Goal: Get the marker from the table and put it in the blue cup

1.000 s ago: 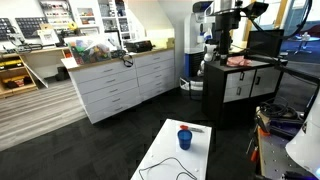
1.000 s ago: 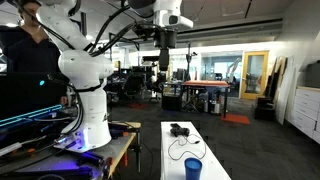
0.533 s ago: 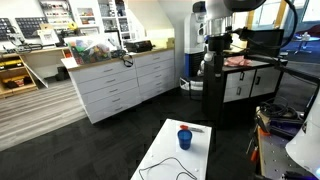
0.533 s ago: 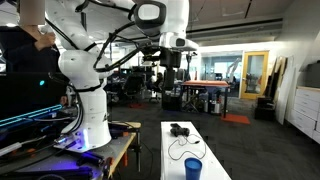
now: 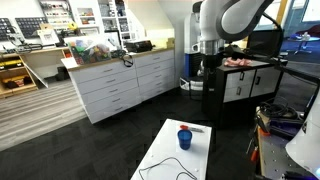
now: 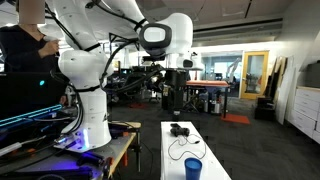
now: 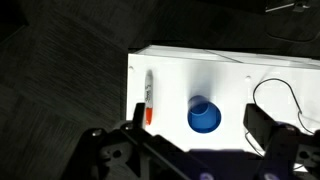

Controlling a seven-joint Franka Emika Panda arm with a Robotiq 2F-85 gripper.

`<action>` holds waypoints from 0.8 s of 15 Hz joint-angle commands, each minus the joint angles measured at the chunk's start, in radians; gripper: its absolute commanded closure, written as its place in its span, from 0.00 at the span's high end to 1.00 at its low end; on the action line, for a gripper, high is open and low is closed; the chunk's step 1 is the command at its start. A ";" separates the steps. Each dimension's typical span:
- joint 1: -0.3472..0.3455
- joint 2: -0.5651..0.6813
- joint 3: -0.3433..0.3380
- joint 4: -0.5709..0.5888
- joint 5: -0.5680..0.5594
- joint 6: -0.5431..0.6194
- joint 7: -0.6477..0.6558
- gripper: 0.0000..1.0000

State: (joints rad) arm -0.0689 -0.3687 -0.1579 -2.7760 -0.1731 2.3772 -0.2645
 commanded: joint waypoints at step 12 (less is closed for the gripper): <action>-0.019 0.404 0.024 0.176 -0.009 0.274 -0.006 1.00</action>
State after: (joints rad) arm -0.0820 -0.0573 -0.1497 -2.6724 -0.1851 2.6273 -0.2672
